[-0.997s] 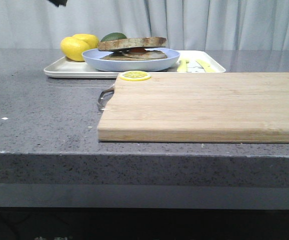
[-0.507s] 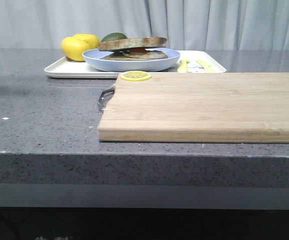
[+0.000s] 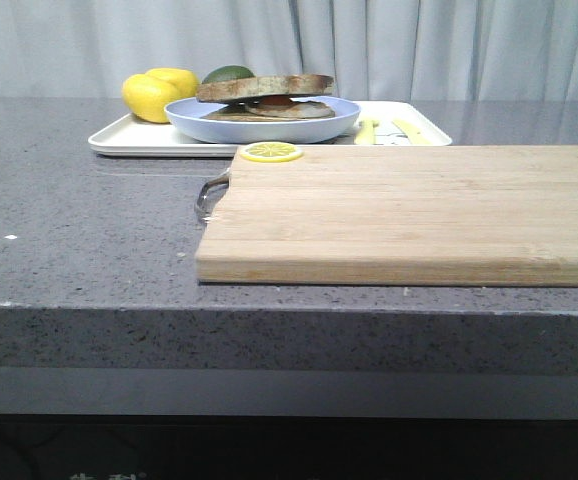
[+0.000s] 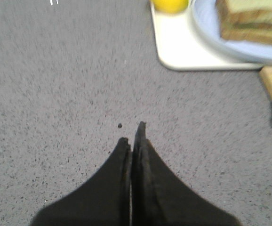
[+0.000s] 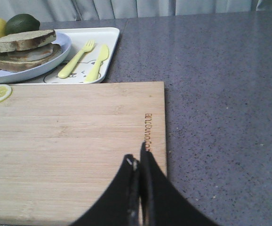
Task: Place bread and move sandwich to tray
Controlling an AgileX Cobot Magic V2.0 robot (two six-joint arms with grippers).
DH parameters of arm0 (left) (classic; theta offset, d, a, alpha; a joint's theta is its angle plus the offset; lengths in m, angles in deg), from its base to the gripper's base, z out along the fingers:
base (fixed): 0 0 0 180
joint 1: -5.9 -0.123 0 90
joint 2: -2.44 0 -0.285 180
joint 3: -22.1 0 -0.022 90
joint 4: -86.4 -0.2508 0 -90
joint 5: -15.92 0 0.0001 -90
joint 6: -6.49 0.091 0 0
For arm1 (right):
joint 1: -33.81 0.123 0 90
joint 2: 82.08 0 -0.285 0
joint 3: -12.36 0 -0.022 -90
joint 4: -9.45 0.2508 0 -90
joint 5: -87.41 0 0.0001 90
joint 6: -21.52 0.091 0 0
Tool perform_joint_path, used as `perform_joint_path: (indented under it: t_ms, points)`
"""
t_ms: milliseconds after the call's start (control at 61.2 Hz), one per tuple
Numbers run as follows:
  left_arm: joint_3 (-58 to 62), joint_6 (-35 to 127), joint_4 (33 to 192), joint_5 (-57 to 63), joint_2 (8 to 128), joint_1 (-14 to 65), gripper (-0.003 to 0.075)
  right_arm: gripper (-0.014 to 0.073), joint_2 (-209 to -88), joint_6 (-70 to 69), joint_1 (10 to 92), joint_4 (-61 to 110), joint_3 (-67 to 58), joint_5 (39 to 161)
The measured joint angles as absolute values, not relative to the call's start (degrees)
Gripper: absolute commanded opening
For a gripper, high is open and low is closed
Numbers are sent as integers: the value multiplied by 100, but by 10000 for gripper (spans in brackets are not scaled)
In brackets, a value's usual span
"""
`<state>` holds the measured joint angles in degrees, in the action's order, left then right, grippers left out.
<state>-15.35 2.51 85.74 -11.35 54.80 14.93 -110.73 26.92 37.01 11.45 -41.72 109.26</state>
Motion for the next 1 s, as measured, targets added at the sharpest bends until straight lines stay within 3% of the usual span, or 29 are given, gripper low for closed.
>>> perform_joint_path:
  t_ms: [229, 376, 997]
  points:
    - [-2825, 251, 8582, -422, 3499, 1493, -20, -60, -11073, 2692, 3701, 1145, -4172, 10926]
    - [-3136, 251, 8582, -358, 2826, 1493, -20, -60, -11073, 2692, 3701, 1145, -4172, 10926]
    - [-3203, 246, 8582, -285, 2658, 1493, -20, -60, -11073, 2692, 3701, 1145, -4172, 10926]
